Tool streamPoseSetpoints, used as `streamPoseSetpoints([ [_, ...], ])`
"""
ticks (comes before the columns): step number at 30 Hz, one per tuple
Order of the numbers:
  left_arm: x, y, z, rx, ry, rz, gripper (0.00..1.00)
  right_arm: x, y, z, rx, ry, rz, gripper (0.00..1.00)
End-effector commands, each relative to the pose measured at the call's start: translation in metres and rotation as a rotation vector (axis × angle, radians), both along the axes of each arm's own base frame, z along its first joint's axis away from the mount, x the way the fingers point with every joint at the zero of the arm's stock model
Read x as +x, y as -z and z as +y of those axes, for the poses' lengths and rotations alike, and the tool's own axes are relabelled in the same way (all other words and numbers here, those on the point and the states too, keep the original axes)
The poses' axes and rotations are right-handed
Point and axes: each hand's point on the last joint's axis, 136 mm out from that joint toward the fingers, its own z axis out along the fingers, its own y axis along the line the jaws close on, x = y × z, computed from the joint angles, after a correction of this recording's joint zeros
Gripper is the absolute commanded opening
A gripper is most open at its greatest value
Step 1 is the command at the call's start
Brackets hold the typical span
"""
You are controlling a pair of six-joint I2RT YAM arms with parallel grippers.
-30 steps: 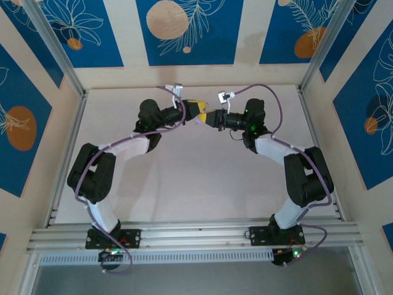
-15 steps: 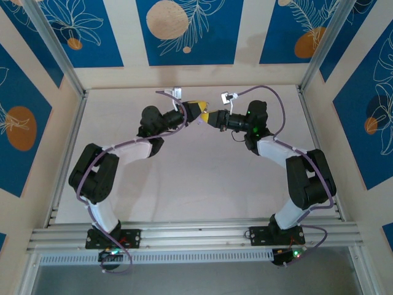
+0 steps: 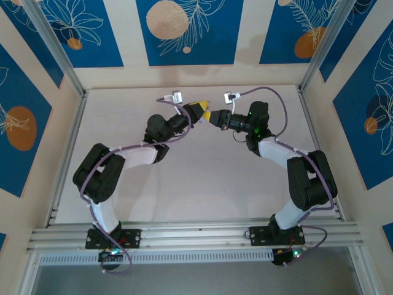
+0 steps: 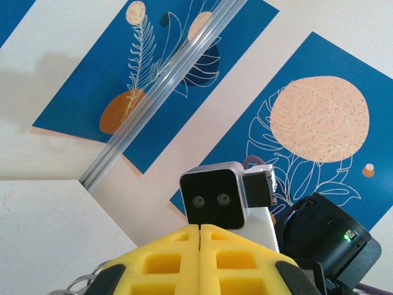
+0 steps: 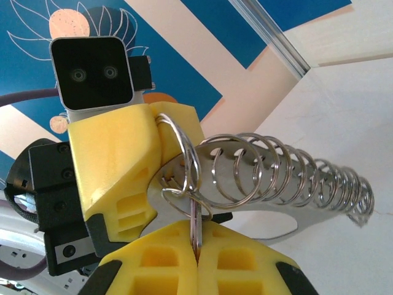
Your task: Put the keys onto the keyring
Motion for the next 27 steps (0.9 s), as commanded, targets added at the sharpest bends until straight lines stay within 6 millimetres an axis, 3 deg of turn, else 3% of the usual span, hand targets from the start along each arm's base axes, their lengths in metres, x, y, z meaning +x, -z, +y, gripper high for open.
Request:
streamPoseSetpoints([
  [1, -0.012, -0.032, 0.000, -0.103, 0.009, -0.092, 0.00, -0.010, 0.004, 0.001, -0.013, -0.031, 0.038, 0.03],
  [4, -0.011, -0.030, -0.001, -0.102, 0.014, -0.088, 0.00, -0.010, 0.003, -0.007, -0.015, -0.010, 0.041, 0.16],
  [9, -0.011, -0.029, -0.004, -0.095, 0.028, -0.090, 0.00, -0.013, 0.000, -0.030, -0.014, 0.037, 0.040, 0.26],
  [17, -0.013, -0.028, -0.008, -0.091, 0.056, -0.096, 0.00, -0.017, -0.021, -0.073, 0.001, 0.175, 0.003, 0.29],
  [27, -0.013, -0.031, -0.011, -0.110, 0.073, -0.101, 0.00, 0.004, -0.051, -0.074, 0.054, 0.224, -0.059, 0.34],
])
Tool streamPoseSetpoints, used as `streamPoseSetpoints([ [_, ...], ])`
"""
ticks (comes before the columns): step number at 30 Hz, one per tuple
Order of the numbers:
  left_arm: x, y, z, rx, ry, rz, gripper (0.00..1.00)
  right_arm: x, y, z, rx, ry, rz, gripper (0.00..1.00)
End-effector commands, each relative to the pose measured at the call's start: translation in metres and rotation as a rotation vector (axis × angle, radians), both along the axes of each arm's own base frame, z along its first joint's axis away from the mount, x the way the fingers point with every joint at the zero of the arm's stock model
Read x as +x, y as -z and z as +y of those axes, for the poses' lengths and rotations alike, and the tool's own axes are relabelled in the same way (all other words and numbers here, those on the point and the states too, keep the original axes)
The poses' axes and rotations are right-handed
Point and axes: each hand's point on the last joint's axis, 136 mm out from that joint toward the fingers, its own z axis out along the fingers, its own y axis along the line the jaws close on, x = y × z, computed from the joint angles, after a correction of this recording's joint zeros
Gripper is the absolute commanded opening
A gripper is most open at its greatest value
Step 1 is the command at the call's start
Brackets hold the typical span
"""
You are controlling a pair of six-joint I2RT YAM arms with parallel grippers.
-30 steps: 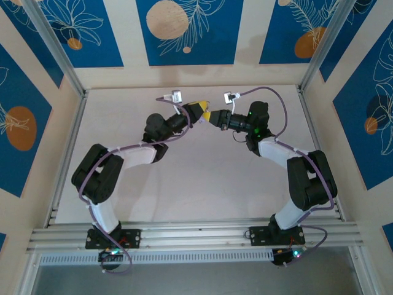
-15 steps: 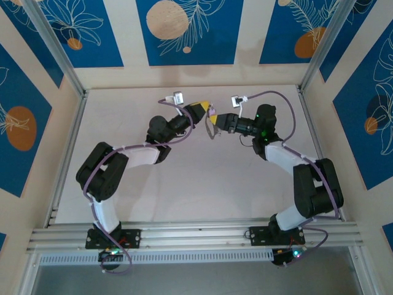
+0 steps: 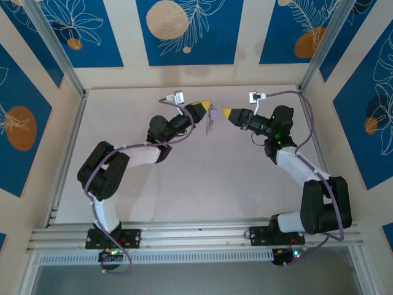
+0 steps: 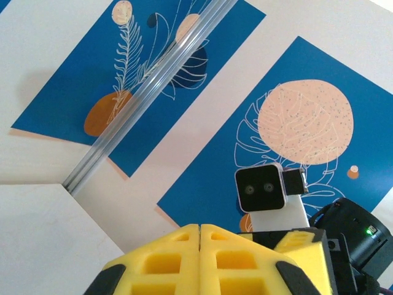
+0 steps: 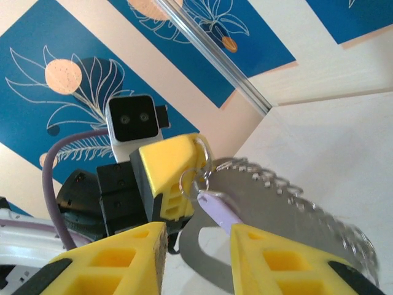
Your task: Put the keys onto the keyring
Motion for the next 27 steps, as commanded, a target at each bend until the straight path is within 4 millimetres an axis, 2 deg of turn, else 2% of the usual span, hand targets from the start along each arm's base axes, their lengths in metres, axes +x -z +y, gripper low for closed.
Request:
streamPoseSetpoints([
  [1, -0.013, -0.029, -0.004, -0.073, 0.039, -0.092, 0.00, 0.014, -0.016, 0.000, 0.035, 0.026, -0.041, 0.34],
  [9, -0.014, -0.028, -0.006, -0.070, 0.045, -0.091, 0.00, 0.032, -0.020, 0.011, 0.105, -0.019, -0.040, 0.35],
  [21, -0.014, -0.027, -0.006, -0.068, 0.046, -0.092, 0.00, 0.039, -0.016, 0.037, 0.119, -0.081, -0.029, 0.34],
  [23, -0.014, -0.028, -0.007, -0.070, 0.046, -0.094, 0.00, 0.039, -0.015, 0.040, 0.119, -0.089, -0.024, 0.32],
  [27, -0.014, -0.028, -0.006, -0.071, 0.047, -0.094, 0.00, 0.038, -0.013, 0.044, 0.118, -0.103, -0.019, 0.19],
])
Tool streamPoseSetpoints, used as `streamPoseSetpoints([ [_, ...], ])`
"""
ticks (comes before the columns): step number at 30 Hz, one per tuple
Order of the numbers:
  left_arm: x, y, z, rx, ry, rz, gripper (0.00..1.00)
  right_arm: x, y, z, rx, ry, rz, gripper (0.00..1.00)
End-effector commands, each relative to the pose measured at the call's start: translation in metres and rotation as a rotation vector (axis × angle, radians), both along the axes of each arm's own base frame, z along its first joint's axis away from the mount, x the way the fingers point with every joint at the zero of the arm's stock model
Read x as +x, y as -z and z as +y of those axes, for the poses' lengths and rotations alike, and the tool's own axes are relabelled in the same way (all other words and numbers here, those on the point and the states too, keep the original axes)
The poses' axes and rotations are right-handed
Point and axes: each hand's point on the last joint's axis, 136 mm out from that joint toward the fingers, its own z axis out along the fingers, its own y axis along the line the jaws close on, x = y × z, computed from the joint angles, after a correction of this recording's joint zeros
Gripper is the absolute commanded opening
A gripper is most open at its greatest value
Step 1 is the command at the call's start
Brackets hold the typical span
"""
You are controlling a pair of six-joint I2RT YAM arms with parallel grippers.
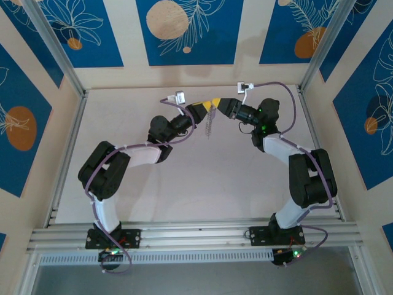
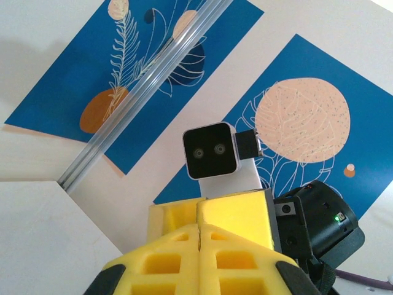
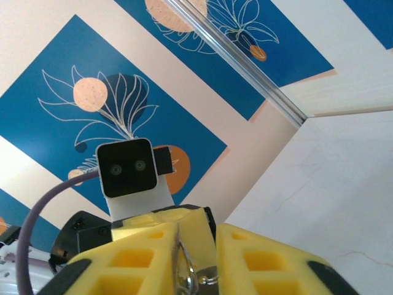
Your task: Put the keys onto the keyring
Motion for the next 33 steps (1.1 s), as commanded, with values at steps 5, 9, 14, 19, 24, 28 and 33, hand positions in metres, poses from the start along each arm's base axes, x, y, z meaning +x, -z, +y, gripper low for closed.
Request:
streamPoseSetpoints([
  [5, -0.012, -0.030, -0.002, -0.072, 0.029, -0.099, 0.00, -0.003, -0.003, 0.005, 0.003, -0.031, -0.027, 0.14],
  [9, -0.012, -0.030, -0.002, -0.072, 0.028, -0.099, 0.00, -0.007, 0.001, 0.006, 0.003, -0.045, -0.021, 0.12],
  [14, -0.012, -0.032, -0.002, -0.075, 0.030, -0.100, 0.00, -0.011, 0.007, 0.006, -0.001, -0.060, -0.005, 0.14],
  [19, -0.013, -0.033, -0.002, -0.074, 0.028, -0.105, 0.00, -0.013, 0.013, 0.003, -0.001, -0.057, 0.007, 0.09],
  [24, -0.013, -0.033, -0.001, -0.074, 0.028, -0.105, 0.00, -0.012, 0.016, -0.003, 0.004, -0.046, 0.014, 0.00],
  [28, -0.013, -0.034, -0.002, -0.075, 0.032, -0.109, 0.00, -0.010, 0.017, -0.007, 0.005, -0.039, 0.021, 0.00],
  [33, -0.013, -0.038, 0.000, -0.052, 0.052, -0.123, 0.00, -0.006, 0.016, -0.017, -0.004, -0.031, 0.022, 0.00],
])
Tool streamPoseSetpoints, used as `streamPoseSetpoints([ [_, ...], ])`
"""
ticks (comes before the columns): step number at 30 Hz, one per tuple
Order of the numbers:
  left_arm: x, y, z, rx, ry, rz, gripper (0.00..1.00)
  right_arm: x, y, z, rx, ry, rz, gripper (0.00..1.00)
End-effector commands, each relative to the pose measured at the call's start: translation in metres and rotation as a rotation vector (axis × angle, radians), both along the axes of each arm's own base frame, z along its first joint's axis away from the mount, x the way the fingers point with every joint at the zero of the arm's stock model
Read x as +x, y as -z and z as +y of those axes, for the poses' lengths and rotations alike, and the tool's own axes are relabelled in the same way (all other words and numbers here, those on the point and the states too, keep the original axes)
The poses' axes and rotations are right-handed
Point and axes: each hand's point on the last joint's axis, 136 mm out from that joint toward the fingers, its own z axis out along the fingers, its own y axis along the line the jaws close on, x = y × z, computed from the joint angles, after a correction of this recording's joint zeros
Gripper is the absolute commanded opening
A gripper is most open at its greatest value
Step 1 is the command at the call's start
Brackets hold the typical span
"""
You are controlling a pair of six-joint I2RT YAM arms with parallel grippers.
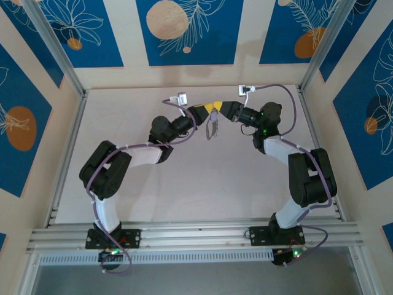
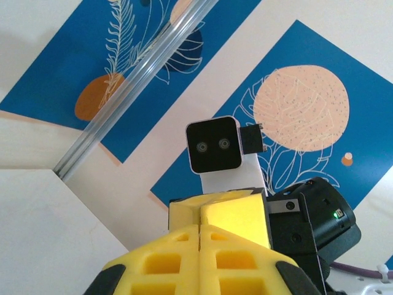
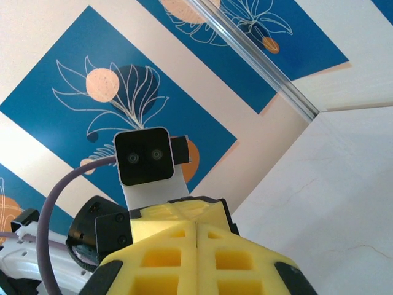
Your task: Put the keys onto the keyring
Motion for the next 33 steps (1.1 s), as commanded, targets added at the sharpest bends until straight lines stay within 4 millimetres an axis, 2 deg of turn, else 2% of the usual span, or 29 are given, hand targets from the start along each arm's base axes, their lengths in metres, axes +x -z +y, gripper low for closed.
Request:
streamPoseSetpoints([
  [1, -0.008, -0.045, 0.008, -0.070, 0.023, -0.128, 0.00, 0.005, 0.009, -0.011, -0.018, 0.010, 0.035, 0.00],
  [6, -0.001, -0.047, 0.024, -0.023, 0.042, -0.120, 0.18, 0.008, 0.003, -0.018, -0.071, 0.002, 0.035, 0.00],
  [13, 0.007, -0.055, 0.048, 0.055, 0.127, -0.114, 0.35, 0.001, -0.019, -0.015, -0.147, -0.064, 0.012, 0.00],
  [18, 0.003, -0.058, 0.054, 0.145, 0.210, -0.110, 0.40, 0.001, -0.033, -0.008, -0.174, -0.149, -0.019, 0.00],
  [23, -0.004, -0.053, 0.051, 0.281, 0.280, -0.117, 0.42, 0.005, -0.040, -0.003, -0.185, -0.240, -0.032, 0.00],
  [27, -0.008, -0.048, 0.047, 0.361, 0.338, -0.117, 0.43, 0.005, -0.041, -0.001, -0.190, -0.313, -0.033, 0.00],
  [33, -0.002, -0.039, 0.042, 0.434, 0.381, -0.105, 0.43, 0.008, -0.037, 0.003, -0.192, -0.394, -0.031, 0.00],
])
